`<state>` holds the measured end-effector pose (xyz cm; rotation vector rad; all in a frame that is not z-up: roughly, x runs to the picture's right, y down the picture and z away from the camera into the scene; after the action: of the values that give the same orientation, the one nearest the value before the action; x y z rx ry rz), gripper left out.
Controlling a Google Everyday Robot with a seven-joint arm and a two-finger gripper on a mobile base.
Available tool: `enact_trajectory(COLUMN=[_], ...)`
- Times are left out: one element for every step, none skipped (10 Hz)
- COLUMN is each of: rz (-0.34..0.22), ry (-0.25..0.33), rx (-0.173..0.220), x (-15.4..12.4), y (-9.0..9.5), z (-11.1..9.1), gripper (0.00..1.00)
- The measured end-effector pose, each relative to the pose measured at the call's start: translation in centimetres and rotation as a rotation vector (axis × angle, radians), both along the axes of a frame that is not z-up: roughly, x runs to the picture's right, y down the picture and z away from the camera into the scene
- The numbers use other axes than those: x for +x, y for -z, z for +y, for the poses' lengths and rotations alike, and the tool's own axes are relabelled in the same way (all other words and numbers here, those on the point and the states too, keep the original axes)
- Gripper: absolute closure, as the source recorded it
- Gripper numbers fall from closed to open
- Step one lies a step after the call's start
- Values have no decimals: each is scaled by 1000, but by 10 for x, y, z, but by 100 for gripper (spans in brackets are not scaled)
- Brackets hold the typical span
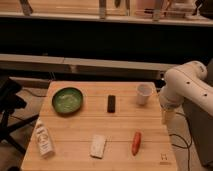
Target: Drag the pepper across the table
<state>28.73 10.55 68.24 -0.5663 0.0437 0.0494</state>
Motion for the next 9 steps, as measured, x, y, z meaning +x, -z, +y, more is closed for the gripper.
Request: enact_trajectory(rz=[0, 0, -16, -32, -42, -49, -49, -49, -56], ry=[0, 5, 50, 87, 121, 149, 153, 158, 177], rx=[0, -2, -5, -7, -10, -11, -11, -12, -11], x=[0, 0, -5, -10, -13, -16, -16, -16, -17], y=[0, 0, -2, -5, -8, -7, -7, -6, -6], z=[0, 2, 11, 19, 28, 31, 31, 32, 32], gripper=[20, 20, 20, 20, 20, 20, 20, 20, 20])
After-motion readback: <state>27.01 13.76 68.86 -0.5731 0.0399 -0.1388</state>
